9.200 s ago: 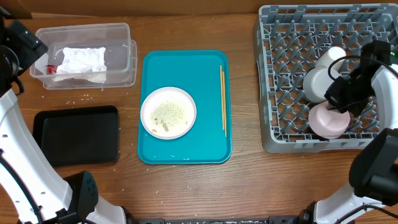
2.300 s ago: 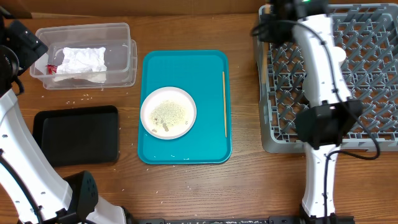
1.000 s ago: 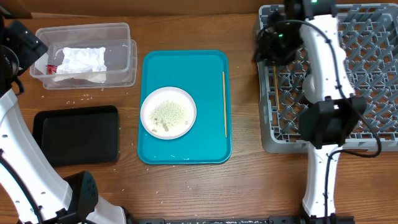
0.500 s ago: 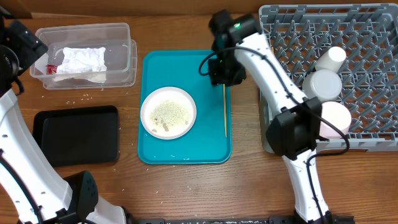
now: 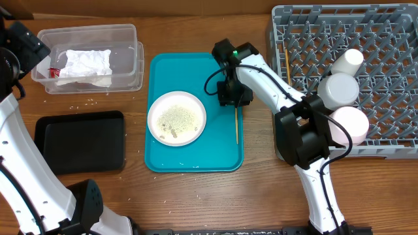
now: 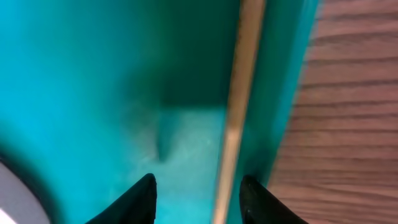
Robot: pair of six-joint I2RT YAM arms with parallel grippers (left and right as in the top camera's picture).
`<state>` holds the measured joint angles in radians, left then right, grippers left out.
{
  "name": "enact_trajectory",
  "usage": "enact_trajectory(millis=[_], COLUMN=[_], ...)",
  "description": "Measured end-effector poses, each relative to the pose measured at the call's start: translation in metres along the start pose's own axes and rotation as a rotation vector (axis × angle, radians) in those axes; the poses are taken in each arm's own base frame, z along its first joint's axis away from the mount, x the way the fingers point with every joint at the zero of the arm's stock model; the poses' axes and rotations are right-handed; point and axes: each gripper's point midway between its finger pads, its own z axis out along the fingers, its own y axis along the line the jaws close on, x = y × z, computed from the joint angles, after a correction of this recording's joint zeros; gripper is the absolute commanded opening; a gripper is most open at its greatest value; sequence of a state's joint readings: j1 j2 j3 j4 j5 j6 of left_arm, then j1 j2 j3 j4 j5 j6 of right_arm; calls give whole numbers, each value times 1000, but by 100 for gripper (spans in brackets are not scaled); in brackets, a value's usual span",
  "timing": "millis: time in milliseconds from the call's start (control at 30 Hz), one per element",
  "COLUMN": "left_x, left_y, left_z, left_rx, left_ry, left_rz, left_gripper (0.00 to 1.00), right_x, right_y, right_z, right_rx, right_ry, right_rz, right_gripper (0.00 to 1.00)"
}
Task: Sort waste into correct bins and load items into the dishwasher
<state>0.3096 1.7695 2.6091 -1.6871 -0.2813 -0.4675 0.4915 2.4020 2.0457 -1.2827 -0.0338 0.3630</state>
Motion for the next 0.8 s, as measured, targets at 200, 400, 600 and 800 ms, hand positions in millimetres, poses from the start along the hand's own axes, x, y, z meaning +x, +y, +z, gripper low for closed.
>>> enact_trajectory(millis=[200,400,600,800], left_x=[0,0,0,0], left_y=[0,0,0,0], left_z=[0,0,0,0], left_rx=[0,0,0,-1], left_ry=[0,0,0,0], left_rz=[0,0,0,0], left_gripper=[100,100,100,100], right_x=[3,6,15,-13], right_y=[4,0,-5,-16], right_z=[9,12,9,-56], right_rx=[-18,-15,-12,-54], right_ry=[5,-23,17,-28], right_rz=[0,18,52,102], right_gripper=[43,4,4,4])
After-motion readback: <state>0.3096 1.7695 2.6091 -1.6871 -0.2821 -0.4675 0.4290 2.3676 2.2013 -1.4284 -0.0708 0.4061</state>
